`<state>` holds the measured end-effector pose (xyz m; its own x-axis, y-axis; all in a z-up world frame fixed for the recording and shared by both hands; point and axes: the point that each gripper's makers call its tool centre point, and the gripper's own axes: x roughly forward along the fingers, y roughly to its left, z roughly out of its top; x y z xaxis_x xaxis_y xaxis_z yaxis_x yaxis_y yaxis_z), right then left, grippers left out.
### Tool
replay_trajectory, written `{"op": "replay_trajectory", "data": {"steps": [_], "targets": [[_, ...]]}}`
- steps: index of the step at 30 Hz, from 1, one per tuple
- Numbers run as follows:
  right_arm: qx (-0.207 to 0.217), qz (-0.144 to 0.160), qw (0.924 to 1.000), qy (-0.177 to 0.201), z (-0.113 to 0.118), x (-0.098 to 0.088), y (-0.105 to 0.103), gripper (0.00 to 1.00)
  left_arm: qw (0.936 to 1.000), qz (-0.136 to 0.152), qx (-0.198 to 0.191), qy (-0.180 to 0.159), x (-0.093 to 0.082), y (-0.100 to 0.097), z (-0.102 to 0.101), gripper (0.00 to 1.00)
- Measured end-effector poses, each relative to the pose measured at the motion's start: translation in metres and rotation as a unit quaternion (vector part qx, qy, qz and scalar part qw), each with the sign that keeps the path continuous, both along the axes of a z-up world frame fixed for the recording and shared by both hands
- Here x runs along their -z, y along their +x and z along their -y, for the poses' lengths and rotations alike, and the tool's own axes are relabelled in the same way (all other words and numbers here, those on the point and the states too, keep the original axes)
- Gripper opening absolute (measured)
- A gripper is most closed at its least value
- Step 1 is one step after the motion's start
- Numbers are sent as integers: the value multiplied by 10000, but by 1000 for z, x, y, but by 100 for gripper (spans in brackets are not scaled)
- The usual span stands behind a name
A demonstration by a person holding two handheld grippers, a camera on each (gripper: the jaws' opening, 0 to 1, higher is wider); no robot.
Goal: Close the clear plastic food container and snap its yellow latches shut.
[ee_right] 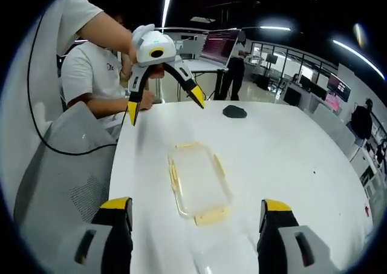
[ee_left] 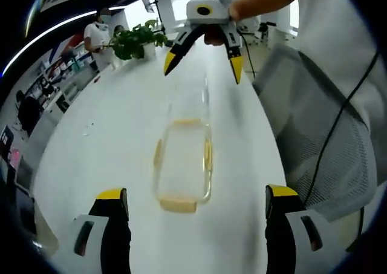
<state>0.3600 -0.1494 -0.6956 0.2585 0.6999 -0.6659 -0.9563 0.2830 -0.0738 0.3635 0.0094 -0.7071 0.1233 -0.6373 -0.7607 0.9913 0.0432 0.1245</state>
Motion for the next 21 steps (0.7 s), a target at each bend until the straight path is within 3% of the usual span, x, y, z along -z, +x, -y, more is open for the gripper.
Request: {"op": "replay_trajectory", "data": {"steps": [9, 12, 21], "targets": [[-109, -23, 9999, -127, 0, 7, 6, 85, 9998, 46, 128, 164, 9, 4, -1, 91], [-185, -5, 9996, -193, 1, 10, 7, 79, 9996, 35, 174, 211, 12, 5, -1, 88], [-271, -74, 9989, -365, 0, 17, 11, 79, 9992, -33, 192, 336, 21, 9, -3, 87]]}}
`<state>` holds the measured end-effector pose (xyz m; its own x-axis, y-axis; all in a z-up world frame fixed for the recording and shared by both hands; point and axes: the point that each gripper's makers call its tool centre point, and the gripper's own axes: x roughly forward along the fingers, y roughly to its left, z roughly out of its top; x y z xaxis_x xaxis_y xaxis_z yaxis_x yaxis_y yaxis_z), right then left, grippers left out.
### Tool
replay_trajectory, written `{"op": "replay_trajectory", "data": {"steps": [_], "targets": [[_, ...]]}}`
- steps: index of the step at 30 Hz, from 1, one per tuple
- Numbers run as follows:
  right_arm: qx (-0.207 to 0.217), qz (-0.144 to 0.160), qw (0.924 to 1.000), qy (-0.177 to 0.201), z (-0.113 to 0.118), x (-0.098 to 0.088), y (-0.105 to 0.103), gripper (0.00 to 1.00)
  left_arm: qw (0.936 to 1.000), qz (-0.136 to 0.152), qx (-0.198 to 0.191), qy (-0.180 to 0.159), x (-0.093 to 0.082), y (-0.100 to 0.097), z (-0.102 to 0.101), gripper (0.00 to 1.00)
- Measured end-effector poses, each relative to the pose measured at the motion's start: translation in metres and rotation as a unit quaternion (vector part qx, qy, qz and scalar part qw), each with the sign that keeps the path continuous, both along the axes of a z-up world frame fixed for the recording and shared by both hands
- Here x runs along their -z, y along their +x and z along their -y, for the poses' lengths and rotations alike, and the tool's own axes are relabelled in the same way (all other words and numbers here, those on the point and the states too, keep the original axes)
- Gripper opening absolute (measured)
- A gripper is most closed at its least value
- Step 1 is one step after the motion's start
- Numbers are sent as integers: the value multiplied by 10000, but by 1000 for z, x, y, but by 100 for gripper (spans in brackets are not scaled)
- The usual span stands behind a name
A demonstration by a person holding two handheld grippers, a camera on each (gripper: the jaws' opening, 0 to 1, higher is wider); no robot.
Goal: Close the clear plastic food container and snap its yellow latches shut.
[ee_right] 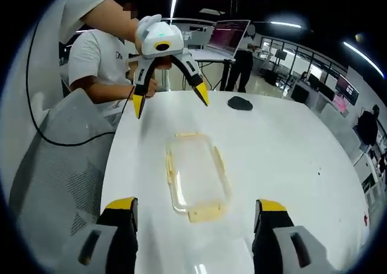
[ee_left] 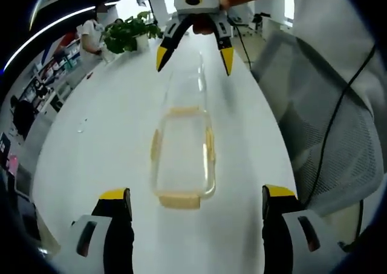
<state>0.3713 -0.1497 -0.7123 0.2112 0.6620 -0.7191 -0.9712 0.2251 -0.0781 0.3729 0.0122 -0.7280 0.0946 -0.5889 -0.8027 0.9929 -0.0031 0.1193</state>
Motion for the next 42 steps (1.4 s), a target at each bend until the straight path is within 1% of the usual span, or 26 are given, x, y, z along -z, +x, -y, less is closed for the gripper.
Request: {"op": "replay_trajectory", "data": {"steps": [2, 6, 10, 12, 14, 17, 25, 28, 30, 32, 42], "targets": [[-33, 35, 10000, -42, 1, 1, 1, 78, 10000, 4, 20, 19, 1, 1, -1, 87], [-21, -1, 10000, -57, 1, 4, 3, 77, 10000, -27, 27, 41, 4, 2, -1, 85], [-138, 44, 9998, -117, 0, 9, 3, 75, 9999, -49, 59, 67, 6, 1, -1, 84], [-146, -13, 9997, -173, 0, 12, 3, 75, 9999, -40, 63, 81, 8, 3, -1, 84], [-170, 6, 9996, -213, 0, 15, 3, 75, 9999, -44, 38, 88, 9, 4, -2, 84], [-167, -41, 9996, -218, -1, 16, 3, 74, 9999, -39, 55, 111, 11, 5, -3, 83], [-245, -29, 9993, -294, -2, 19, 6, 71, 9999, -68, 51, 108, 14, 9, -2, 84], [-266, -10, 9992, -312, -2, 20, 9, 69, 9998, 2, 109, 143, 16, 11, -1, 82], [-284, 1, 9990, -332, -2, 21, 10, 68, 9998, -46, 109, 128, 18, 11, 0, 81], [-325, 26, 9988, -361, -3, 23, 11, 66, 9997, -59, 123, 182, 22, 12, 0, 80], [-435, -14, 9979, -479, -4, 33, 12, 63, 9995, -146, 181, 236, 30, 13, 2, 76]]}}
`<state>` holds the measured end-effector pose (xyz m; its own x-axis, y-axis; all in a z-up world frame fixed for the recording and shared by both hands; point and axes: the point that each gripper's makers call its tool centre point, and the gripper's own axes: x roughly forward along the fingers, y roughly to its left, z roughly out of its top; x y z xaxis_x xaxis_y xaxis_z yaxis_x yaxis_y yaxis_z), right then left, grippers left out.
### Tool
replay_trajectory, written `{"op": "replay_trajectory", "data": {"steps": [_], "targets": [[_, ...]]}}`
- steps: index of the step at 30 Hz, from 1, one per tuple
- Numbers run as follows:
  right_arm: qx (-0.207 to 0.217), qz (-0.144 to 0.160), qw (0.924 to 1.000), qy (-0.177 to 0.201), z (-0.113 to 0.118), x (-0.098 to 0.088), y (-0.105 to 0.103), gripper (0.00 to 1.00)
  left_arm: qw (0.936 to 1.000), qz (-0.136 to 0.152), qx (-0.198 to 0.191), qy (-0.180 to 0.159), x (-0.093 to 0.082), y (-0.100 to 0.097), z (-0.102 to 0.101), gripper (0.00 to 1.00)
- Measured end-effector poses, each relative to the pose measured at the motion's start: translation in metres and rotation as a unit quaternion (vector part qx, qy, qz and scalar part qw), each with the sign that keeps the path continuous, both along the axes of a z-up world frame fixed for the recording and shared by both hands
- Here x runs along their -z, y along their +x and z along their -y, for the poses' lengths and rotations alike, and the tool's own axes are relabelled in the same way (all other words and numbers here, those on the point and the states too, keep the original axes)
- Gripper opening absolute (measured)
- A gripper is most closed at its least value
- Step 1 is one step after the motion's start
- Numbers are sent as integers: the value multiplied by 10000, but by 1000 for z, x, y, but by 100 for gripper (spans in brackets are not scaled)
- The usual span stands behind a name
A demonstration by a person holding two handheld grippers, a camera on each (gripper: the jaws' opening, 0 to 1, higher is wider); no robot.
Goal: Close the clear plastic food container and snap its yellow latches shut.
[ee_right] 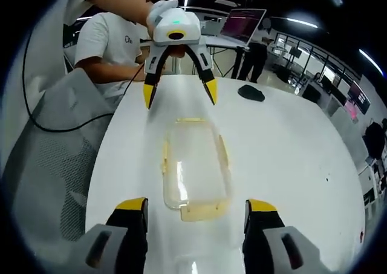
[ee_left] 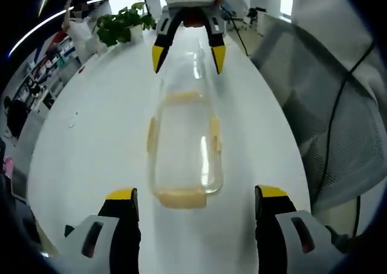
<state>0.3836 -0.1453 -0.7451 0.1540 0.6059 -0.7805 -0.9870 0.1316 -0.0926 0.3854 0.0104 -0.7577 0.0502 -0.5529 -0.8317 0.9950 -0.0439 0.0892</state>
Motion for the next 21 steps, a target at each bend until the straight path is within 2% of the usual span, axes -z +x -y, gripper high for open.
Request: {"op": "replay_trajectory", "data": {"steps": [7, 10, 21], "targets": [[24, -68, 9999, -84, 1, 5, 2, 61, 9999, -15, -39, 110, 8, 4, -6, 73], [11, -91, 9999, -92, 1, 6, 4, 61, 9999, -38, -106, 118, 9, 6, -6, 74], [-65, -166, 9995, -250, 2, 16, 4, 58, 9997, -208, -25, 128, 14, 3, -2, 69]]}}
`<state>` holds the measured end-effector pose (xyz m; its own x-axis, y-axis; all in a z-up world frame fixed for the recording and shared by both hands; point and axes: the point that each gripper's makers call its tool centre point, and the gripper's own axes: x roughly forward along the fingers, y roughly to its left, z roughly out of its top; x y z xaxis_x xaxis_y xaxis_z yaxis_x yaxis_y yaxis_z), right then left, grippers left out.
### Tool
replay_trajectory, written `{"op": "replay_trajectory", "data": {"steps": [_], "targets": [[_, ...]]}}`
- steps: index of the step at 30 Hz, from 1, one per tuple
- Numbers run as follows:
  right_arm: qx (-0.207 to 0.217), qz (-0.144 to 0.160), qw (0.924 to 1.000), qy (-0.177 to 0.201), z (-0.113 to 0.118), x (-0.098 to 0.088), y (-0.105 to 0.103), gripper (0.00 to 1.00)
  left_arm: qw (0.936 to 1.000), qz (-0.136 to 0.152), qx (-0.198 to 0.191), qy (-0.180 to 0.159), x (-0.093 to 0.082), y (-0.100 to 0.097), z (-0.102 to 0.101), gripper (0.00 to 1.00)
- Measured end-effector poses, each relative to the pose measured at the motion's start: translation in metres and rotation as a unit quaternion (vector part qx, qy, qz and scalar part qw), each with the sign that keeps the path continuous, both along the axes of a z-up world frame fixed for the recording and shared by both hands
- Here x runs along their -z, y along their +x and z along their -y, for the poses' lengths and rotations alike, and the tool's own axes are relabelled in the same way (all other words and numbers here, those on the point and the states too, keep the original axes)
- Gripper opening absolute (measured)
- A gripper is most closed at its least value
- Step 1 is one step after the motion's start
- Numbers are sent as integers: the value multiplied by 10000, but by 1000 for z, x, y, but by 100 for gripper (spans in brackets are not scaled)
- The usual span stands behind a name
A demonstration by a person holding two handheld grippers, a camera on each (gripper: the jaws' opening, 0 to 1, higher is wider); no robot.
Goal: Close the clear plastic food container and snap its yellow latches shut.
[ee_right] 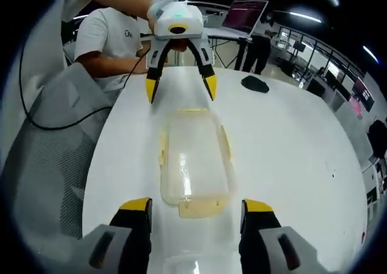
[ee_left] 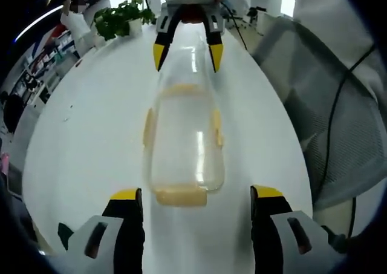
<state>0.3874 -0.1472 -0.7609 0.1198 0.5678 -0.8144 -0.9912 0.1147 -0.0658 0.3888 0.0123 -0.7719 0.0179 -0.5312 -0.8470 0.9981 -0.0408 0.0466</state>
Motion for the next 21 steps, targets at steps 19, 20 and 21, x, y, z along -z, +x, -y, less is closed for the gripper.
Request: {"op": "replay_trajectory", "data": {"steps": [19, 20, 21], "targets": [[-179, -232, 9986, -431, -4, 14, 2, 52, 9993, -230, -112, 290, 12, 9, -4, 57], [-191, -237, 9985, -447, -5, 14, 2, 51, 9993, -237, -105, 279, 13, 9, -3, 57], [-213, -230, 9985, -447, -6, 13, 3, 52, 9992, -221, -88, 310, 14, 9, -4, 57]]}}
